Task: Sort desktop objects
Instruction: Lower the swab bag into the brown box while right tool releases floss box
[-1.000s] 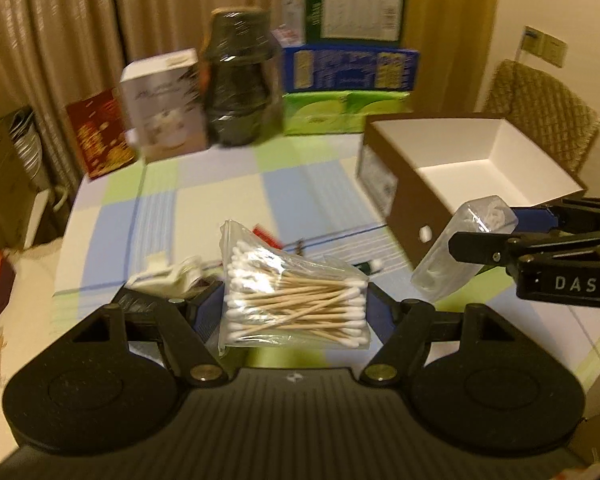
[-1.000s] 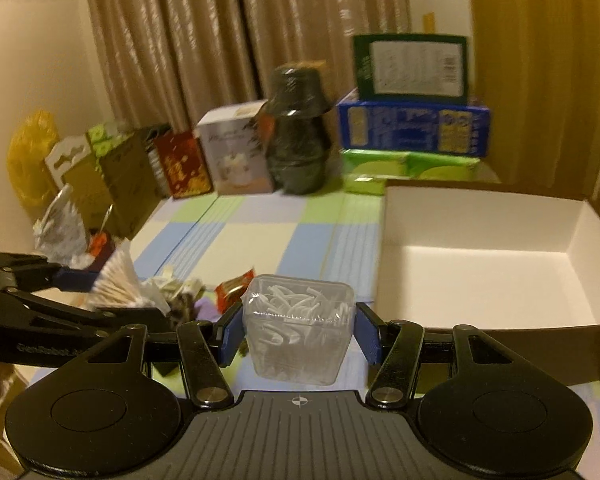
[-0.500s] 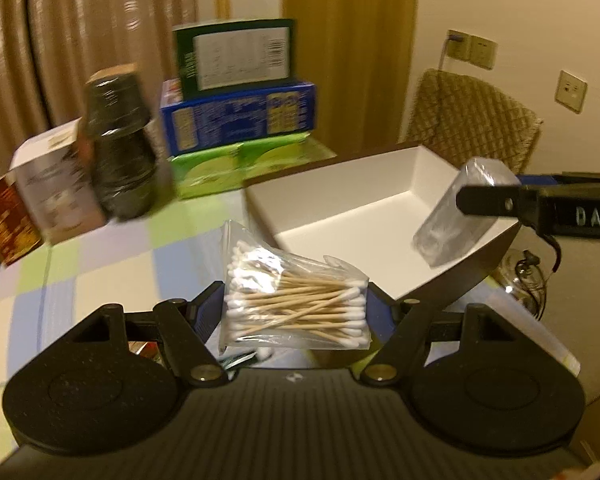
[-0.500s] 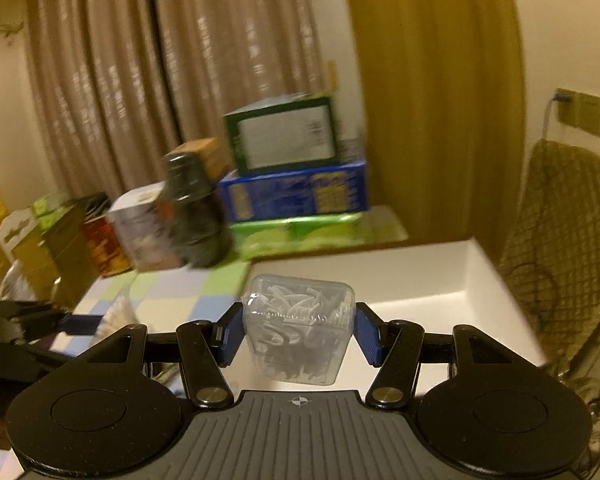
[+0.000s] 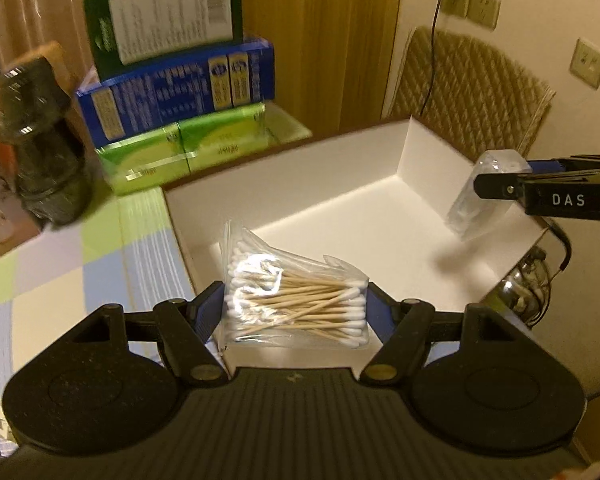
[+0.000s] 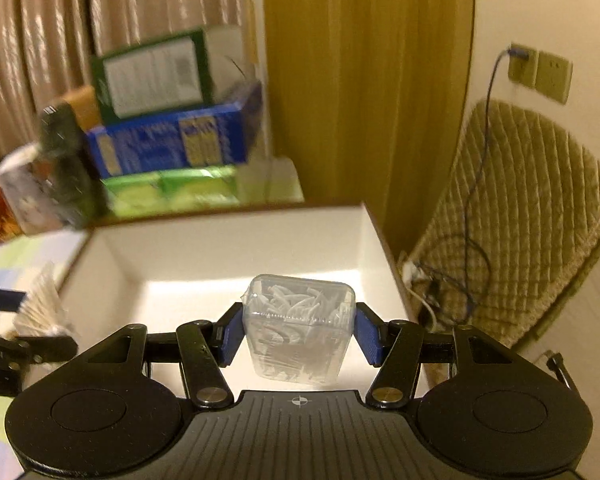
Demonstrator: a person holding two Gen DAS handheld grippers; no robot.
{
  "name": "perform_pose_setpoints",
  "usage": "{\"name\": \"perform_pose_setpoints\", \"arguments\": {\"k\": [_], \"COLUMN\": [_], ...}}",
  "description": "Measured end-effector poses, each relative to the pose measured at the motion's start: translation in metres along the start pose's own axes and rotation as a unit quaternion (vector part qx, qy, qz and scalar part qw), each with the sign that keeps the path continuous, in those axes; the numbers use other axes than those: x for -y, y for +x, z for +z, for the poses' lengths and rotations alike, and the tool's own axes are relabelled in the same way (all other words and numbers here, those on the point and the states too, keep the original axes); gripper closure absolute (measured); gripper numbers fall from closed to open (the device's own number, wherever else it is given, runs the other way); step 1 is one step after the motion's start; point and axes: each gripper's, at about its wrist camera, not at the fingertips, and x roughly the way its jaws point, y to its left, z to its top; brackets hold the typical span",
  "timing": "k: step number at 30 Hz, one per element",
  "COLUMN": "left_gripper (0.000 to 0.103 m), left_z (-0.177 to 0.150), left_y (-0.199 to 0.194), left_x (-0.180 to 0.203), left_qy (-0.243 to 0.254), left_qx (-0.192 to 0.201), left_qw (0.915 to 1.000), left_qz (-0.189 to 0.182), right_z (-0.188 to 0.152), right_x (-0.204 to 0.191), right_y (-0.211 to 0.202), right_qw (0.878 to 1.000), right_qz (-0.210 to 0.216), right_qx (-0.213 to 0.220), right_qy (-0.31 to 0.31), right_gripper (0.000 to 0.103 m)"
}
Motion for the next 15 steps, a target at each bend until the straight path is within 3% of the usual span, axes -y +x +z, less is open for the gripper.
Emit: {"name": "perform_pose_setpoints", "arguments": {"k": [7,15], "left_gripper": [0.033,0.030], "left_z": [0.006,0.001], "left_y": [0.044,0.075], "left_x": [0.005,0.010], "left_qy": [0.005,0.016], "left_qx": [-0.048,-0.092], "left_qw": [0.9988,0.9957], "left_qz": [0.001,0.003], "right_z": [-0.007,-0.012], "right_x": [0.024,0.024], "right_y": [0.032,0.056], "right_qw": [0.999,0.995], "right_qz": [0.000,0.011], "right_qx": [-0.046,-0.091], "right_qy": [-0.004,-0.030], "right_gripper": [0.048,0.048]}}
